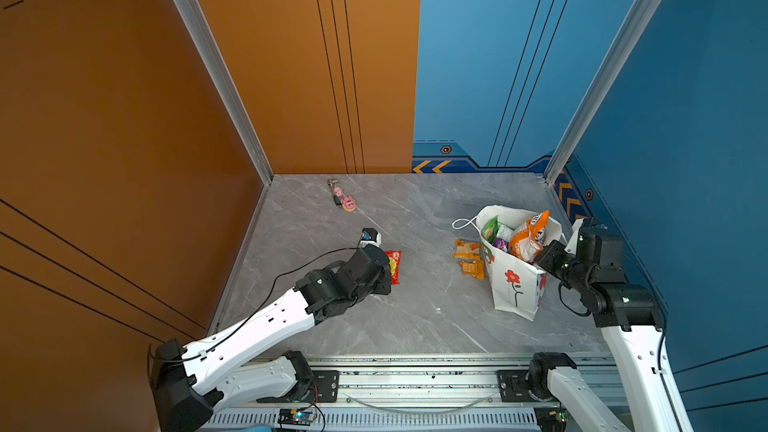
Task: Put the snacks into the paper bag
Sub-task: 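Lift and carry the red packet with the left gripper toward the paper bag, then lower the red packet into the paper bag and open the left gripper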
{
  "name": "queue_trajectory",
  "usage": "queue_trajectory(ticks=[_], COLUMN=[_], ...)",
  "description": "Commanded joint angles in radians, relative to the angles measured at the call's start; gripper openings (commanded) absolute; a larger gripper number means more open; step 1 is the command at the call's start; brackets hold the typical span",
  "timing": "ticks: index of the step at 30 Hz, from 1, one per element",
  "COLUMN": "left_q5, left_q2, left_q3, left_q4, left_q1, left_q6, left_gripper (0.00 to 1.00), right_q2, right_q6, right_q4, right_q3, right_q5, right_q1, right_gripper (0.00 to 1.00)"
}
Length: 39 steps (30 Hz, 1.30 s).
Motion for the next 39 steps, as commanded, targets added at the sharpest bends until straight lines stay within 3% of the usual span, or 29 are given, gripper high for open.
queue_trajectory(ticks=[1,13,24,39], left_q5=[-0.036,-0.057,0.022,0.125], left_q2=[-0.011,0.064,0.333,0.661], left_q3=[0.087,0.295,0.609,0.988], left_q4=[-0.021,-0.051,-0.049,-0.117], left_q1=[0.008,-0.026,-0.092,-0.105], left_q6=[0.058,0.118,0.192,0.176], left_gripper=[0.0,0.0,0.0,0.0], right_q2=[-0.034,-0.031,-0.028,-0.034], right_q6=[-0.008,-0.003,-0.001,0.001], right_q4=[0.133,0.146,0.145,0.154], right_q3=[0.022,0.022,0.026,0.019], right_q5=[-0.012,-0.02,-0.022,-0.027], right_q1=[0.008,0.009,0.011,0.016], right_gripper=[0.0,0.0,0.0,0.0])
